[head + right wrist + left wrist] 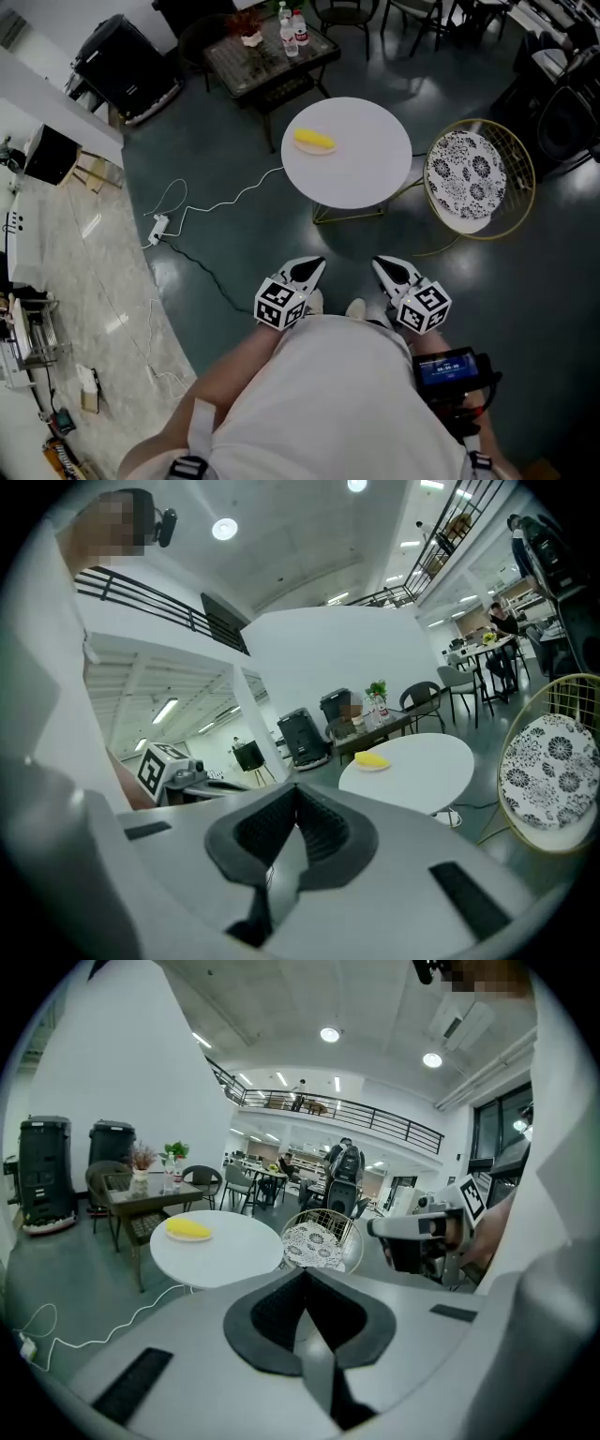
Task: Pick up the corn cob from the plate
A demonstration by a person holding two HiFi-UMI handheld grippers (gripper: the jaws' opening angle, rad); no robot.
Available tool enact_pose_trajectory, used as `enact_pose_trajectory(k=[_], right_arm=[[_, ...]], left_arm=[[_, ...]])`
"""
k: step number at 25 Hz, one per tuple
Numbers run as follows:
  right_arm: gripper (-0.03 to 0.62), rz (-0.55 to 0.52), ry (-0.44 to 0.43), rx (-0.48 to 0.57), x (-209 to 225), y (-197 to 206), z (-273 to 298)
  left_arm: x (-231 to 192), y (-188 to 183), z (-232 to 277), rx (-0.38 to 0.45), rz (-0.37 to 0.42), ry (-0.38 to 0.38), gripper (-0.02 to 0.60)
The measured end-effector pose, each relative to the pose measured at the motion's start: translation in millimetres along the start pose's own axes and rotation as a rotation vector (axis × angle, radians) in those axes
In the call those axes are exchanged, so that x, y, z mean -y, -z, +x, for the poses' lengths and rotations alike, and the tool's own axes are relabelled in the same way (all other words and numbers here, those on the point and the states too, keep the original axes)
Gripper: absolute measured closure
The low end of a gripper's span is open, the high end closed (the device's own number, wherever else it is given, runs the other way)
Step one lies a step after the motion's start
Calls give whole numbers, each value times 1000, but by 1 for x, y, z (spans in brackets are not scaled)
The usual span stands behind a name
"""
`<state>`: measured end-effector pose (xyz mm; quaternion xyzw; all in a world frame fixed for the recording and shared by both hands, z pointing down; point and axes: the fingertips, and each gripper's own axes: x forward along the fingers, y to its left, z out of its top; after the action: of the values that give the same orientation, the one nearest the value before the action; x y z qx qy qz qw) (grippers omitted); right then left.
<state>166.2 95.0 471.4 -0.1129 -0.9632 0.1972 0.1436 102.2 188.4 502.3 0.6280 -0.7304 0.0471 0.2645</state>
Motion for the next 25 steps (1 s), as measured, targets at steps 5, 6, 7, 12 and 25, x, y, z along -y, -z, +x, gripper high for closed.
enact_pose_trajectory(k=[5,6,7,12,25], right_arm=[[585,2,-13,1,8,0,-6],[585,2,-15,0,9,-1,-7],[585,1,-17,0,10,-2,-8],[585,6,-26,2,16,-1,-12],[585,7,-41,2,36,-1,-9]], left_arm=[[9,0,5,-3,5,-22,574],[10,-1,5,-3,6,-26,574],[11,-2,5,-3,6,-30,574],[14,-2,9,-3,6,-53,574],[12,-7,19,-4,25,-88,574]])
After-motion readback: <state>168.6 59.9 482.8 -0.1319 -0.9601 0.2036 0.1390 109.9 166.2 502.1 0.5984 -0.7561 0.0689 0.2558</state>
